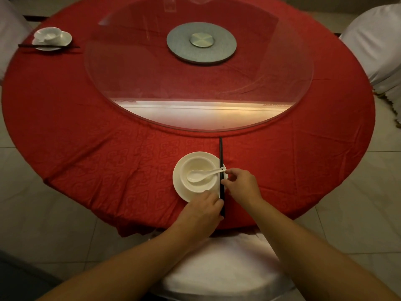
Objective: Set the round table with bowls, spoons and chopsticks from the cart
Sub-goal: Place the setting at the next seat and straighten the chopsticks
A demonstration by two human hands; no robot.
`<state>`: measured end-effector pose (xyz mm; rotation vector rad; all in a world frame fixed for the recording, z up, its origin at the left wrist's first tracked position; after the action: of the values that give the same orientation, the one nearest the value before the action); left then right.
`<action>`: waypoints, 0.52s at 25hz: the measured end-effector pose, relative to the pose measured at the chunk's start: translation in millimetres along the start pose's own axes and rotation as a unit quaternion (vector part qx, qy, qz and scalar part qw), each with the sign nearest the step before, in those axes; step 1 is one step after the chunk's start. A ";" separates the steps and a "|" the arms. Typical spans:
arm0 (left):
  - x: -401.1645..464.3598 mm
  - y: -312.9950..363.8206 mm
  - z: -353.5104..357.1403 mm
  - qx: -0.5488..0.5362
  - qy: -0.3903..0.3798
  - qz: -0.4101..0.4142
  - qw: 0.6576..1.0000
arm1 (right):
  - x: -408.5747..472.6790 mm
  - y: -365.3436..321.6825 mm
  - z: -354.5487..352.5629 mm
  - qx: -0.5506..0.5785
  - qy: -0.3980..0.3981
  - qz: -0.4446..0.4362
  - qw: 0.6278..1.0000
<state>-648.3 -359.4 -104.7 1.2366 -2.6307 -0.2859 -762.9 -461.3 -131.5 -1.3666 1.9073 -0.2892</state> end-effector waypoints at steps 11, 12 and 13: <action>7.6 -2.4 36.1 0.027 -0.116 0.069 0.990 | 2.2 -8.6 4.9 -0.056 -0.026 -0.032 0.998; 7.3 -1.9 37.1 0.021 -0.115 0.067 0.991 | 2.0 -7.5 5.6 -0.052 -0.026 -0.026 0.998; 7.6 -1.6 37.7 0.015 -0.116 0.064 0.991 | 1.6 -6.5 6.3 -0.051 -0.025 -0.022 0.998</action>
<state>-662.3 -363.3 -140.3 1.0952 -2.9065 -0.3910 -754.2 -463.8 -132.8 -1.4710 1.8740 -0.1787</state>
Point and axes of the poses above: each hand's wrist, its own x-axis towards the middle knuckle, its own z-axis out of the palm, y = z × x, the point moved 7 cm from there along x, towards the middle knuckle, and after that the axes turned 12 degrees about z, right-handed, at the moved point
